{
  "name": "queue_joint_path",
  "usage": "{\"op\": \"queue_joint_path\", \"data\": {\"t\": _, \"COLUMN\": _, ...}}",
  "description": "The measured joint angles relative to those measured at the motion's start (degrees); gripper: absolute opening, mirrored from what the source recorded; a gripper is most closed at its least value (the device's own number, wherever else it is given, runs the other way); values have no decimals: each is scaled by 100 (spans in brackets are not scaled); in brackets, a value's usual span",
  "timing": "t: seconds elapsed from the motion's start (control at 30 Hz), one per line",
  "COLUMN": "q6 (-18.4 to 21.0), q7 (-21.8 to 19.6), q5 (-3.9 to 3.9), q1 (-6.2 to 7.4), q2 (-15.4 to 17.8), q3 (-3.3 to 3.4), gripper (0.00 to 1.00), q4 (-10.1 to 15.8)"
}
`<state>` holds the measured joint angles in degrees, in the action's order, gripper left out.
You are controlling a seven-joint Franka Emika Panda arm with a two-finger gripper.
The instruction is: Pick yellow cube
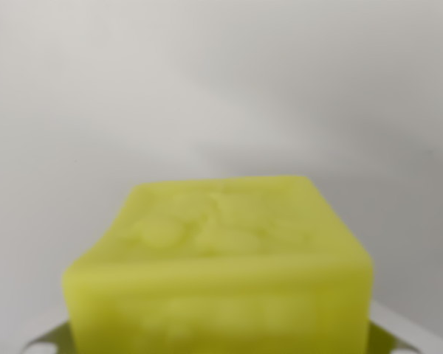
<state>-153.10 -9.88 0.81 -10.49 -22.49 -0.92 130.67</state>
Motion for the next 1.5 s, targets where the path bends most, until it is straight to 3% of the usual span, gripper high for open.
{"op": "queue_joint_path", "data": {"t": 1.5, "q6": 1470, "q7": 40, "q5": -56, "q1": 7, "q2": 1407, "q3": 0, "gripper": 0, "q4": -55}}
